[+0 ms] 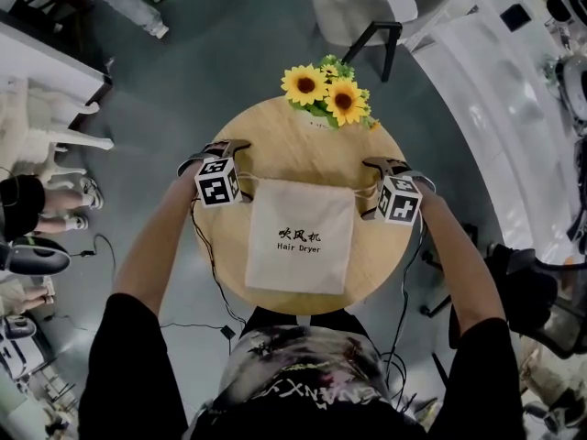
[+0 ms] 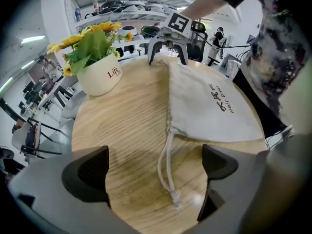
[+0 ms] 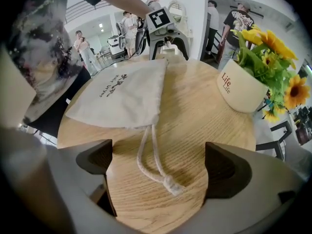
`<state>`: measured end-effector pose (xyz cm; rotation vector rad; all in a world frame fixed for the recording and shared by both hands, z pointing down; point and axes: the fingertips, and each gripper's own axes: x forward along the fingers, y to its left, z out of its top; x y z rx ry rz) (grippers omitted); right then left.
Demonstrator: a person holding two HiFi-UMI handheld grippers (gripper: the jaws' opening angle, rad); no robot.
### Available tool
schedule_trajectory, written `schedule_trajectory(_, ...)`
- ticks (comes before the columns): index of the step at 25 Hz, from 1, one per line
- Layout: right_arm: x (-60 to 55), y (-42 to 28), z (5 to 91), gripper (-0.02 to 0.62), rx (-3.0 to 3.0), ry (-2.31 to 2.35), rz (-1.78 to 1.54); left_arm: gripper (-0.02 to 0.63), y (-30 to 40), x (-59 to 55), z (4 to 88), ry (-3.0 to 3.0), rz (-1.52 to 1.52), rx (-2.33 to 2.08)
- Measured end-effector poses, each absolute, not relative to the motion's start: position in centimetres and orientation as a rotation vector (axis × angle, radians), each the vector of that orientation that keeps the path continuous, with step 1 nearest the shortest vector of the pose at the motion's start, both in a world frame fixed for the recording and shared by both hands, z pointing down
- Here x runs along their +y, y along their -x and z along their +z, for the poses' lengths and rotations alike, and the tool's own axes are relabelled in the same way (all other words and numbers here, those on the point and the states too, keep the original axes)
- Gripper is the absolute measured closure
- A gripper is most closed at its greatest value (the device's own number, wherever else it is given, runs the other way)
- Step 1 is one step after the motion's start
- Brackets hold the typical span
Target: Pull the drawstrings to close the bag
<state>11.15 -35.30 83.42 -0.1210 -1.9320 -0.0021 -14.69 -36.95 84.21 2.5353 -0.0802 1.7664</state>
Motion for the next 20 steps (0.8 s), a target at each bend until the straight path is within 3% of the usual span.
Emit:
schedule_trajectory(12,-35.46,-11.14,83.39,0.014,-1.945,0.134,0.001,0.027,14.52,-36.81,84.48,-2.484,1.764,-0.003)
schedule_trajectory(14,-35.60,-11.11,83.33,0.026,-1.949,0.129,0.002,0.064,14.54,-36.83,84.31,-2.487,1.759,-0.002)
schedule_trajectory(16,-35.94,-10.97,83.04,0.080,-1.962,0.115,0.004,0.148,14.56,-36.87,84.10,-2.491,1.753,-0.005)
schedule_trajectory(18,-36.22,-10.79,82.62,0.235,-1.976,0.101,0.005,0.159,14.53,-36.79,84.00,-2.491,1.749,-0.006)
schedule_trajectory(20,-36.16,-10.67,82.44,0.272,-1.977,0.105,0.001,0.178,14.56,-36.74,83.86,-2.490,1.746,-0.008)
